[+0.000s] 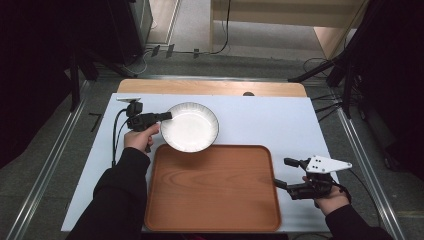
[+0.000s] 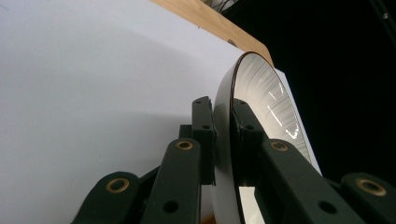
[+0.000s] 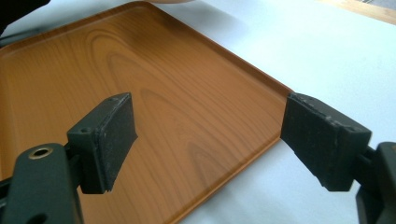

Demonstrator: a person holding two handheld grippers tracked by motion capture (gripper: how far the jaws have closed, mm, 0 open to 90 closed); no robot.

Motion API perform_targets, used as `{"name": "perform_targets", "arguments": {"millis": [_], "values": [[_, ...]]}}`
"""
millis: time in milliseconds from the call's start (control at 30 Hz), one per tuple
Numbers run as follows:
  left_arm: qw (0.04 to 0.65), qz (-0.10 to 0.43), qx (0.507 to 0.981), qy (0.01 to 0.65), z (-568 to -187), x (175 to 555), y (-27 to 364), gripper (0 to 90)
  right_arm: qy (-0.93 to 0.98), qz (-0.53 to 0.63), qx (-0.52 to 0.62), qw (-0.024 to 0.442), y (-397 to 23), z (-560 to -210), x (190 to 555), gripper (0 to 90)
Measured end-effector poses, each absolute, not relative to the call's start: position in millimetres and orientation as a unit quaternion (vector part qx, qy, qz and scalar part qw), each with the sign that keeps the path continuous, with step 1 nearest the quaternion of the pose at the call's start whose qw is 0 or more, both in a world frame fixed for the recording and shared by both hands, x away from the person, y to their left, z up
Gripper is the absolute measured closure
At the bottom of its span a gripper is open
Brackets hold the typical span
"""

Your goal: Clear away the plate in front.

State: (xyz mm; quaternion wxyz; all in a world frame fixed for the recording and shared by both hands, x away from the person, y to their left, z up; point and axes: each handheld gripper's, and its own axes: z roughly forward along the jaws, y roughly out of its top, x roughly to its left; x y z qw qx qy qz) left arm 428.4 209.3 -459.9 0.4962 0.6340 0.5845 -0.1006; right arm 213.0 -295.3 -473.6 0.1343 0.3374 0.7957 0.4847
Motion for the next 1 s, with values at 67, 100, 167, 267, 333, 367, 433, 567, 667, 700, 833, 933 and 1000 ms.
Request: {"name": "perform_targets", "arguments": {"millis": [67,100,167,267,333,367,433,567,667,700,833,933,1000], "values": [[0.497,-0.102,0.633,0.585,-460.8,424.5,209.6,83.2,0.796,0.483,0.34,0.135,-295.5,-473.7,213.0,18.6],[0.499,-0.103,0.632,0.584,-461.6,422.8,210.3,83.2,0.796,0.483,0.34,0.135,-295.5,-473.7,213.0,18.6],[0.5,-0.108,0.634,0.58,-463.6,417.6,212.3,83.0,0.794,0.484,0.342,0.135,-296.3,-474.0,213.3,18.6],[0.494,-0.111,0.64,0.577,-465.8,413.6,214.5,82.9,0.795,0.485,0.34,0.133,-295.5,-474.0,213.3,18.6],[0.495,-0.11,0.642,0.576,-466.5,410.1,216.1,82.6,0.796,0.484,0.339,0.133,-295.3,-474.0,213.3,18.6],[0.495,-0.11,0.642,0.576,-466.5,410.1,216.1,82.6,0.796,0.484,0.339,0.133,-295.3,-474.0,213.3,18.6],[0.496,-0.11,0.643,0.573,-467.3,406.6,217.8,82.5,0.794,0.485,0.341,0.133,-295.8,-474.3,213.4,18.6],[0.5,-0.117,0.642,0.569,-468.7,399.2,220.2,82.5,0.795,0.484,0.342,0.132,-296.4,-474.5,213.6,18.6],[0.505,-0.109,0.644,0.565,-469.0,392.8,222.8,82.1,0.799,0.479,0.341,0.128,-295.6,-475.0,213.5,18.6],[0.505,-0.109,0.644,0.565,-469.0,392.8,222.8,82.1,0.799,0.479,0.341,0.128,-295.6,-475.0,213.5,18.6],[0.505,-0.114,0.642,0.565,-470.4,387.3,226.5,82.1,0.799,0.479,0.34,0.128,-295.2,-474.9,213.5,18.6],[0.504,-0.119,0.641,0.567,-472.4,382.4,227.3,82.1,0.798,0.481,0.34,0.128,-295.2,-474.9,213.5,18.6],[0.503,-0.118,0.642,0.566,-472.7,378.8,226.8,82.0,0.799,0.48,0.339,0.126,-294.8,-474.9,213.4,18.6]]}}
